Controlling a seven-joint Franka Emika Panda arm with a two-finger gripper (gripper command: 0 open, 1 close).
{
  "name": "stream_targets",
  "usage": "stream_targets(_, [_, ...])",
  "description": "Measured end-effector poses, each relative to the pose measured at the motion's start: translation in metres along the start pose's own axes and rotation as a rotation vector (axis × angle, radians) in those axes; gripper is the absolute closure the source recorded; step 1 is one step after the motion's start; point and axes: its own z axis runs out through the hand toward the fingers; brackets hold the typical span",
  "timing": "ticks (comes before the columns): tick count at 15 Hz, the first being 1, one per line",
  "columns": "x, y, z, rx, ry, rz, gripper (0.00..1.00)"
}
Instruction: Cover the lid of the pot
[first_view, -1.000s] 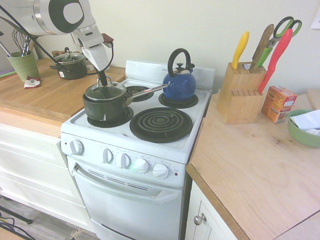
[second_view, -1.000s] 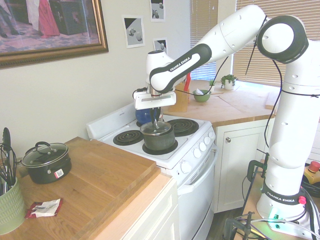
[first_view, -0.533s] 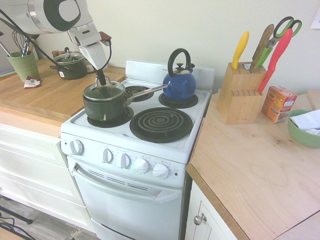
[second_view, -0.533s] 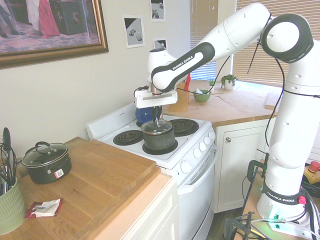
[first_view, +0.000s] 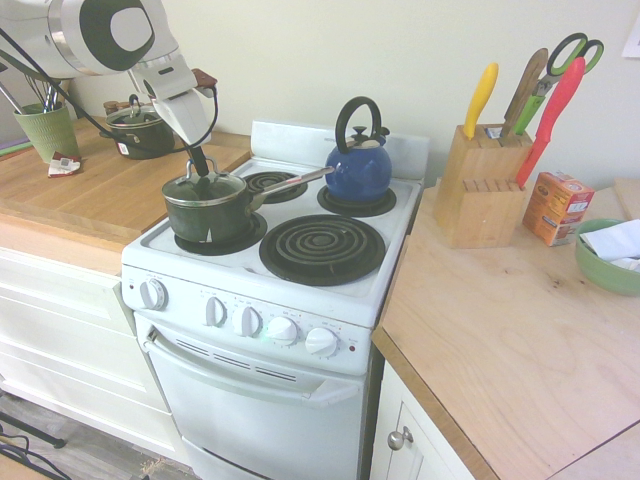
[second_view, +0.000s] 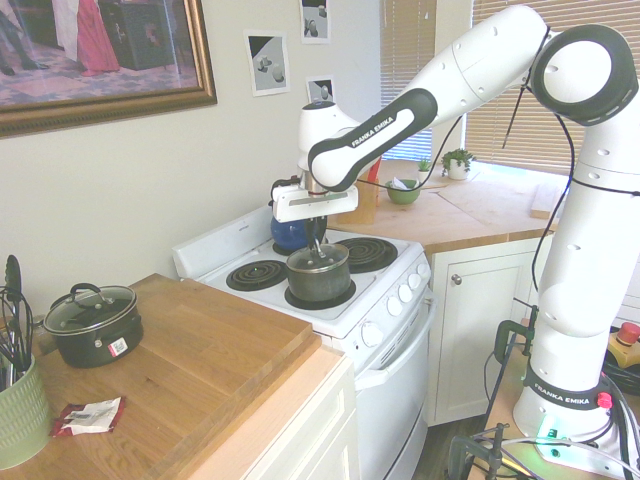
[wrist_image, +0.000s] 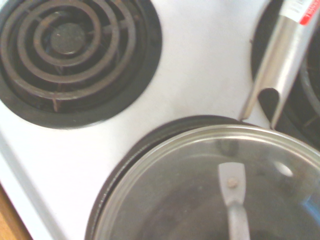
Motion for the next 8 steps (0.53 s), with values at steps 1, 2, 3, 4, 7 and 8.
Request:
stream_targets(1, [0.000,-0.001,-0.004,0.012,0.001,0.001,1.00])
stream_targets(2, [0.000,-0.001,-0.008,0.023,0.003,0.003,1.00])
stream_targets(3, [0.000,-0.001,-0.013,0.032,0.004,0.004,1.00])
stream_targets(4, [0.000,0.000,-0.016,0.037,0.006,0.006,1.00])
stream_targets(7, [0.001,0.008,-0.005,0.014,0.003,0.009,1.00])
stream_targets(8, [0.001,0.010,-0.001,0.008,0.003,0.008,1.00])
